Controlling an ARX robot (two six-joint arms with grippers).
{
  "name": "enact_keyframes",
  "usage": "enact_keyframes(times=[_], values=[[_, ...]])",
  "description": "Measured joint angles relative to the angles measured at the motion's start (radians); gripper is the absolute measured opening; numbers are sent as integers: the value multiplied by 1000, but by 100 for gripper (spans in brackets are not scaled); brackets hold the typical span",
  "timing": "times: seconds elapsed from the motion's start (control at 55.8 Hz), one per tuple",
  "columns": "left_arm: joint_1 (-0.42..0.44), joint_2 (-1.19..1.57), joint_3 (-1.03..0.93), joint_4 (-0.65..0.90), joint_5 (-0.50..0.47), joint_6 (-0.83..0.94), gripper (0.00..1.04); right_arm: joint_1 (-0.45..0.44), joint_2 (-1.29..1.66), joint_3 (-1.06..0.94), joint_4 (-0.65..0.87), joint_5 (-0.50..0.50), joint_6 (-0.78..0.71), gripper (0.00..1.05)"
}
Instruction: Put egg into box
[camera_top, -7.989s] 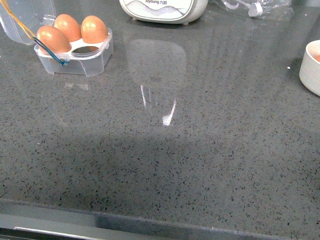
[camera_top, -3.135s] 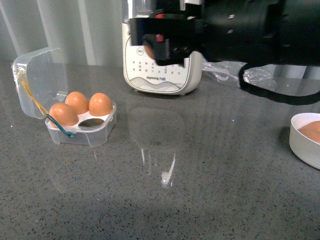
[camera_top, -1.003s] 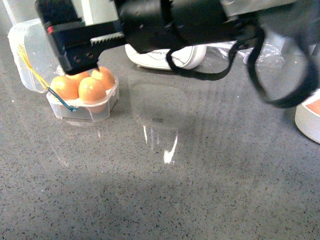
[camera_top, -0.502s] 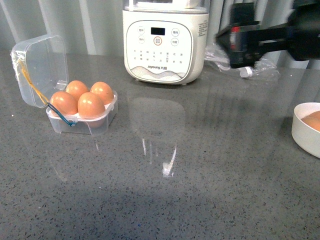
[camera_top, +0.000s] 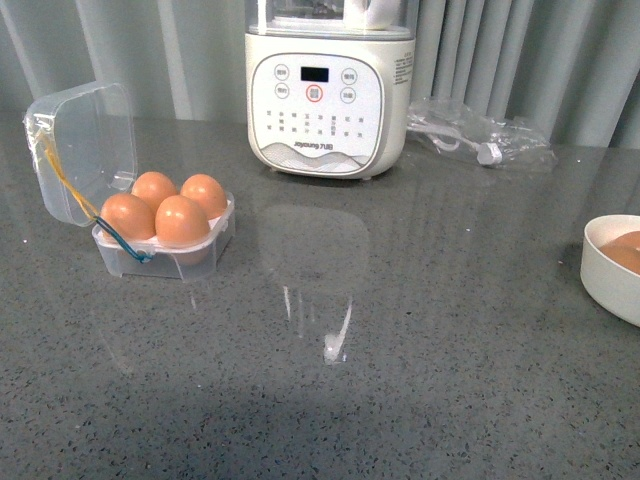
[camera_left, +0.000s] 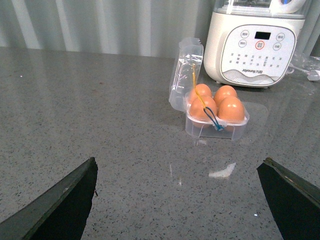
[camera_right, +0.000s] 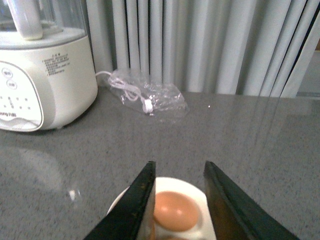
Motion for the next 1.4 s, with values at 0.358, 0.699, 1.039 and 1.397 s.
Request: enact_keyframes(times=[0.358,0.699,1.039,1.397], values=[[0,0,0,0,0,0,98,1,-176,-173,-5,-2,1,3],[0,0,0,0,0,0,98,1,-381,-279,-109,-2,1,3],[0,0,0,0,0,0,98,1,-529,-352,-182,-2,1,3],[0,0,0,0,0,0,98,1,-747,-352,-380,-2,1,3]])
